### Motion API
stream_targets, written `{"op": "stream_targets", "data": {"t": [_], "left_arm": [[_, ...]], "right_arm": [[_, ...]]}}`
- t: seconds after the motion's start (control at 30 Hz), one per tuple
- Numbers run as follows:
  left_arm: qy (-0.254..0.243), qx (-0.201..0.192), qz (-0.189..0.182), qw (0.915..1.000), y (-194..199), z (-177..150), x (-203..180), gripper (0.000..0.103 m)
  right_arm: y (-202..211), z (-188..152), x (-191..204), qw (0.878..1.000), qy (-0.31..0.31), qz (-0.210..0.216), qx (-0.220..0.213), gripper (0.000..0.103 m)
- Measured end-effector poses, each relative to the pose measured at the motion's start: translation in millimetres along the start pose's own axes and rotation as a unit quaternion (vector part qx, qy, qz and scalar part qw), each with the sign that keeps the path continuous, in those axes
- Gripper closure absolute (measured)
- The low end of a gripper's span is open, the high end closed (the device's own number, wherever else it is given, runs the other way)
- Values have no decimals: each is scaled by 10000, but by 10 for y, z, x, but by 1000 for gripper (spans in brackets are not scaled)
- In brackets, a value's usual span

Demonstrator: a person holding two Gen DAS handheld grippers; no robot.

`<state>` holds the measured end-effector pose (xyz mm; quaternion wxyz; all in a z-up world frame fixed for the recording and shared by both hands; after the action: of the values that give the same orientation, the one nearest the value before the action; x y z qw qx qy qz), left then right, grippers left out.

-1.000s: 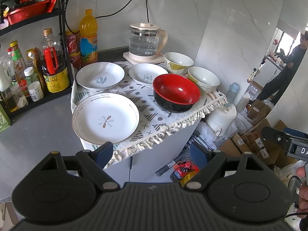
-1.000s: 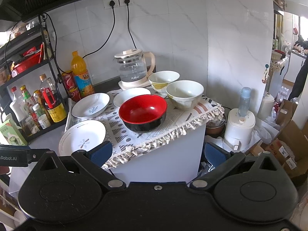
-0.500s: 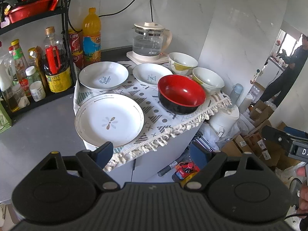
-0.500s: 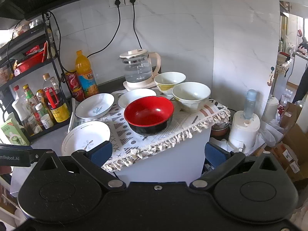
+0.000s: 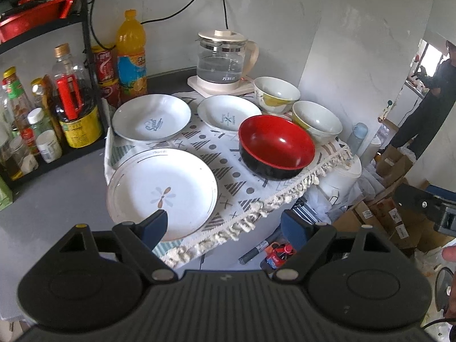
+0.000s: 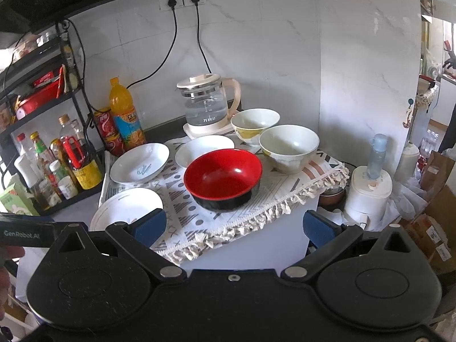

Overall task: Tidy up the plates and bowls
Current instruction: 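Move both grippers forward to the rim of the large cream bowl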

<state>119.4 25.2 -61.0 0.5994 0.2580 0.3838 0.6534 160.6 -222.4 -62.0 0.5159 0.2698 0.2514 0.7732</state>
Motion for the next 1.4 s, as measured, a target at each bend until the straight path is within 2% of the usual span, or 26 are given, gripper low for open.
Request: {"op": "stream_targets", "data": {"t": [0.37,0.8,1.07,1.2,1.4], "left_arm": [[-186,66,-240,9995,-451,525,-162,18],[-359,129,-557,9977,-1012,1187,-300,18],[-499,231,-783,9954,-1343,1560,-313,21],[-617,241,-864,9941,-1488,1739,-358,21],[-722,289,-891,9930,-1658,1930,-480,21]], "right_arm": [[-338,308,-202,9996,-276,-100,13,0],[-784,676,-462,9972,-542,-517,84,0],[-1056,816,-550,9933,-874,-726,202,2],[-1194,890,-589,9909,-1081,-768,213,7],[-1352,985,-712,9883,-1245,-857,228,7]]}}
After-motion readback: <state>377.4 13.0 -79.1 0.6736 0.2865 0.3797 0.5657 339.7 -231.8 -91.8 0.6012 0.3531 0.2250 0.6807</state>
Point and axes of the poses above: each gripper's, at about its wrist camera, not at the fingertips, and y roughly against the way its jaws point, x to its left, z to its top, the point moved 9 cm from there along -y, roughly the way its jaws point, and after that the axes turned 7 degrees about x, right-handed, at the moved point
